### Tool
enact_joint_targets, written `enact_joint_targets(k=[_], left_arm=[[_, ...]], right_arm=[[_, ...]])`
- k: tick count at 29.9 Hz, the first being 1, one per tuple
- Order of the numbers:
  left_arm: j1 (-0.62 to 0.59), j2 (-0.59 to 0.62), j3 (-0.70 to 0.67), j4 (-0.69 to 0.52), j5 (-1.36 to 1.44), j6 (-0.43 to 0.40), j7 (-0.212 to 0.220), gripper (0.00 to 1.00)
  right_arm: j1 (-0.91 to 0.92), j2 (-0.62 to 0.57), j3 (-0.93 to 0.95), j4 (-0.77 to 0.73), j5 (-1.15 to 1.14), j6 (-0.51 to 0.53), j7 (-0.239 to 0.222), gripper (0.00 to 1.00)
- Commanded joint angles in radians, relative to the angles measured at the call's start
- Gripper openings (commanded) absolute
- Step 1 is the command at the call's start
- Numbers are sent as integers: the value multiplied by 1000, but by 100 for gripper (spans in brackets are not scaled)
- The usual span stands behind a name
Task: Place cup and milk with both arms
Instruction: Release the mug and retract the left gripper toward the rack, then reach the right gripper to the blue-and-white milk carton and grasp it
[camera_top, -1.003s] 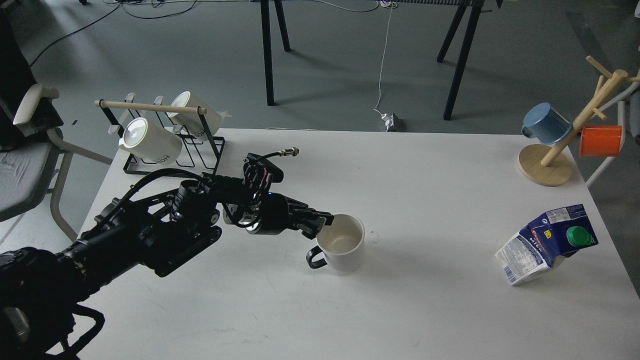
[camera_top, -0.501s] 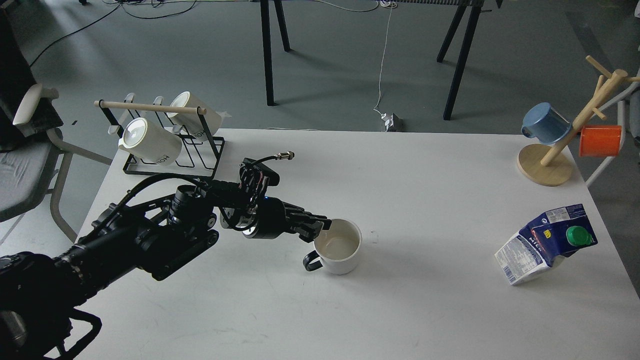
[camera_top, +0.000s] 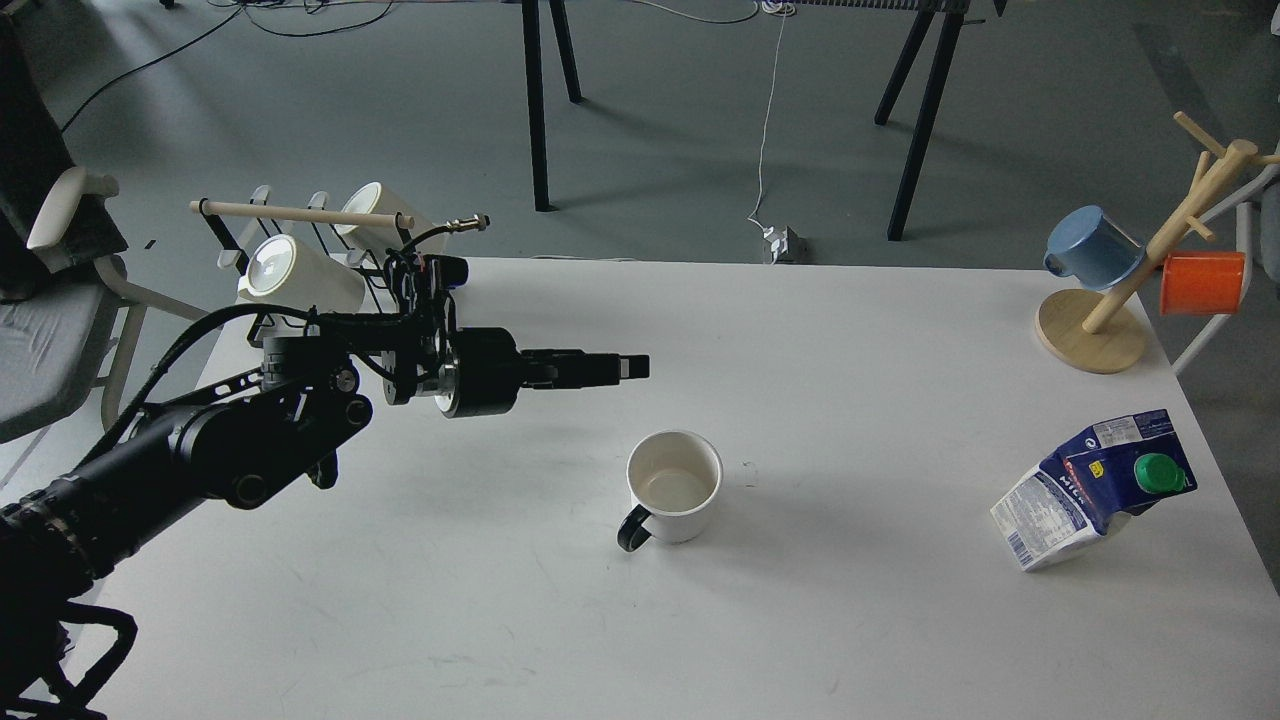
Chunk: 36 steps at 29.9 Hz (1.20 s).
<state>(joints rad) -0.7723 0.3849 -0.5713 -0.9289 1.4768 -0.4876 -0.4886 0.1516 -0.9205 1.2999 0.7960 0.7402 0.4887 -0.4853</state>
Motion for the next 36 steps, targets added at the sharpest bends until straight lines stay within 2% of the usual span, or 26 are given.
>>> enact_joint_targets(k=[1, 9, 18, 22, 29, 36], left_arm=[[5, 83, -105, 10, -192, -1, 0, 87], [5, 236, -114, 32, -418, -1, 0, 90], [70, 249, -114, 33, -438, -1, 0, 92], [73, 241, -107, 33, -437, -1, 0, 92], [74, 249, -105, 35, -432, -1, 0, 92], [108, 249, -107, 53, -432, -1, 0, 93]], right_arm=[[-90, -52, 1, 11, 151, 0, -3, 99], [-269, -77, 6, 9, 231, 0, -3, 99], [-477, -40, -16, 17, 212, 0, -3, 99], [-474, 15, -86, 67, 154, 0, -3, 99], [-472, 74, -162, 239, 88, 0, -3, 99], [-469, 107, -168, 262, 61, 0, -3, 99]])
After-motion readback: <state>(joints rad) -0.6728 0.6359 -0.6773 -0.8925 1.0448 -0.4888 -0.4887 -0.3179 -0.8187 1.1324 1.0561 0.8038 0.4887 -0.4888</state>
